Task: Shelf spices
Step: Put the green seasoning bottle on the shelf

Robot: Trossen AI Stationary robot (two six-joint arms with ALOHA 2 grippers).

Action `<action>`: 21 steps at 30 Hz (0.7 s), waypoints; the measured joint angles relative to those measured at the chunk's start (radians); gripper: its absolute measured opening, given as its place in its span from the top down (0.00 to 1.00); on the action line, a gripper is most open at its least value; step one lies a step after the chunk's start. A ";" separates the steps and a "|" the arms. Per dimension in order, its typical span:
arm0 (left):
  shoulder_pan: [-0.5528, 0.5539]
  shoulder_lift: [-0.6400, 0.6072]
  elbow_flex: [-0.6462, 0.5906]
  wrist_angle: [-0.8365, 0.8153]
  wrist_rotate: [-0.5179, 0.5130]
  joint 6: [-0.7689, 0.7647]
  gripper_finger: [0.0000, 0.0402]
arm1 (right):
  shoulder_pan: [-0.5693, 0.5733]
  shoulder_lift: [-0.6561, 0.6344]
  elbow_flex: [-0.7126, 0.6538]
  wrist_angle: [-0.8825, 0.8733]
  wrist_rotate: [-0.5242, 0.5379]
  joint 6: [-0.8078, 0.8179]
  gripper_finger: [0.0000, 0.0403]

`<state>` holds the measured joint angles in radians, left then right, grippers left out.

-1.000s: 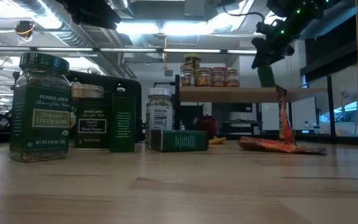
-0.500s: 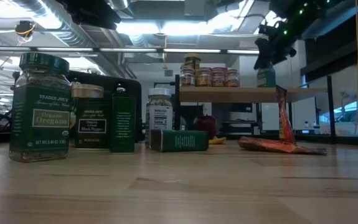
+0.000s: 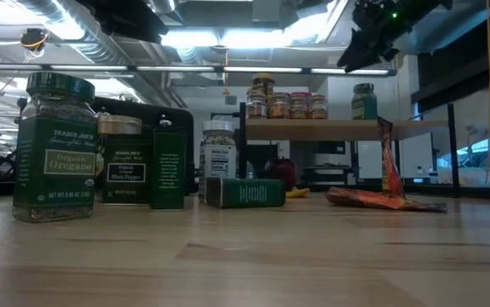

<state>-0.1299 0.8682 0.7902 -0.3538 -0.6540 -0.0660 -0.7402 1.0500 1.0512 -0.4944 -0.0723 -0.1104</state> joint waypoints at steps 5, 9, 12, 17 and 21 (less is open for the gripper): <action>0.000 0.007 0.000 0.001 -0.002 0.016 0.38 | 0.156 0.020 -0.001 0.009 0.084 -0.036 0.40; 0.000 0.007 0.000 0.003 -0.004 0.016 0.38 | 0.239 0.073 -0.001 0.015 0.297 -0.112 0.40; 0.000 0.007 0.000 0.003 -0.004 0.015 0.38 | 0.252 0.132 -0.001 0.001 0.429 -0.163 0.40; 0.000 0.007 0.000 0.003 -0.004 0.024 0.38 | 0.257 0.217 0.000 -0.015 0.528 -0.213 0.40; 0.000 0.007 0.000 0.002 -0.004 0.026 0.38 | 0.256 0.257 0.001 -0.011 0.589 -0.275 0.40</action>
<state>-0.1299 0.8749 0.7902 -0.3515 -0.6582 -0.0402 -0.4839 1.3068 1.0527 -0.5054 0.5169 -0.3853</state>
